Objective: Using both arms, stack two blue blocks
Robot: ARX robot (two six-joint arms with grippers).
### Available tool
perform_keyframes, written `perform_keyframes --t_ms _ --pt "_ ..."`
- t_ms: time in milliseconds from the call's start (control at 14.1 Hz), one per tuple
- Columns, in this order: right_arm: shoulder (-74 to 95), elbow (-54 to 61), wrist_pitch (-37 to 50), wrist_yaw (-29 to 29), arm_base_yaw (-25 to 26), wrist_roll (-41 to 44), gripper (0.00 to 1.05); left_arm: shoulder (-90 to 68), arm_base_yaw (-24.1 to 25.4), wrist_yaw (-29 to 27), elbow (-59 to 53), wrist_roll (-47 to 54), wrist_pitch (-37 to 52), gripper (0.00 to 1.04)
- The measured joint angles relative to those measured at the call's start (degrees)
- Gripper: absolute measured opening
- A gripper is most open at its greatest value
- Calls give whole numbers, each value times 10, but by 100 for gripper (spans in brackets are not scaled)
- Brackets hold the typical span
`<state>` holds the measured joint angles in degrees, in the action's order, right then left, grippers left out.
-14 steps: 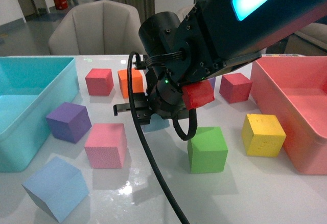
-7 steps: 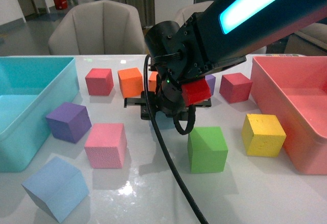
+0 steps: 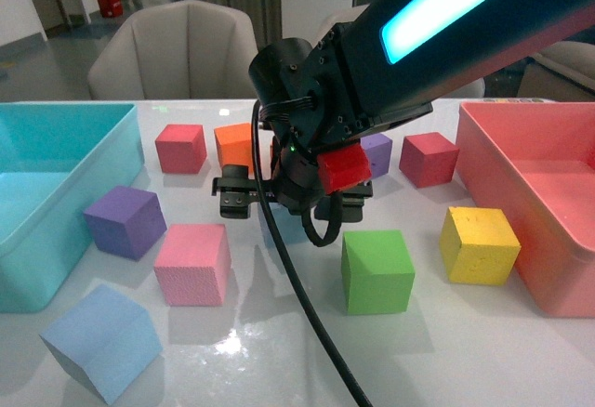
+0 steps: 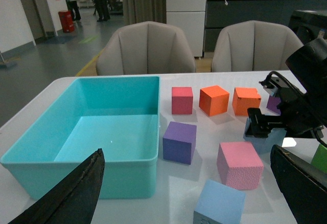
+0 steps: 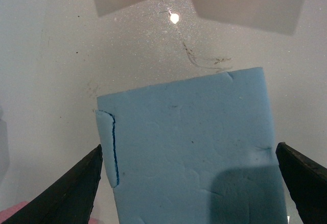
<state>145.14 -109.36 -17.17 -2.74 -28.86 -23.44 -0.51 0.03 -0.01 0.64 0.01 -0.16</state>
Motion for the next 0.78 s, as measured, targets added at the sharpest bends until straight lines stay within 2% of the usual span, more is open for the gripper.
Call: perform_keyframes --t_ms 71,214,285,356,427,498,783 --pt "-2 2 1 0 0 -2 100 0 0 0 0 0 0 98" --pt "-39 27 14 6 0 -5 98 0 0 0 0 0 0 98" --pt "-146 115 79 2 1 -5 98 0 0 0 0 0 0 98" --pt "-318 324 229 -38 28 -47 98 0 0 0 0 0 0 98" --pt "-411 443 299 -78 52 -63 98 0 0 0 0 0 0 98" --pt "-451 508 323 -97 63 -60 98 0 0 0 0 0 0 98" --pt "-486 575 342 -114 65 -47 98 0 0 0 0 0 0 98"
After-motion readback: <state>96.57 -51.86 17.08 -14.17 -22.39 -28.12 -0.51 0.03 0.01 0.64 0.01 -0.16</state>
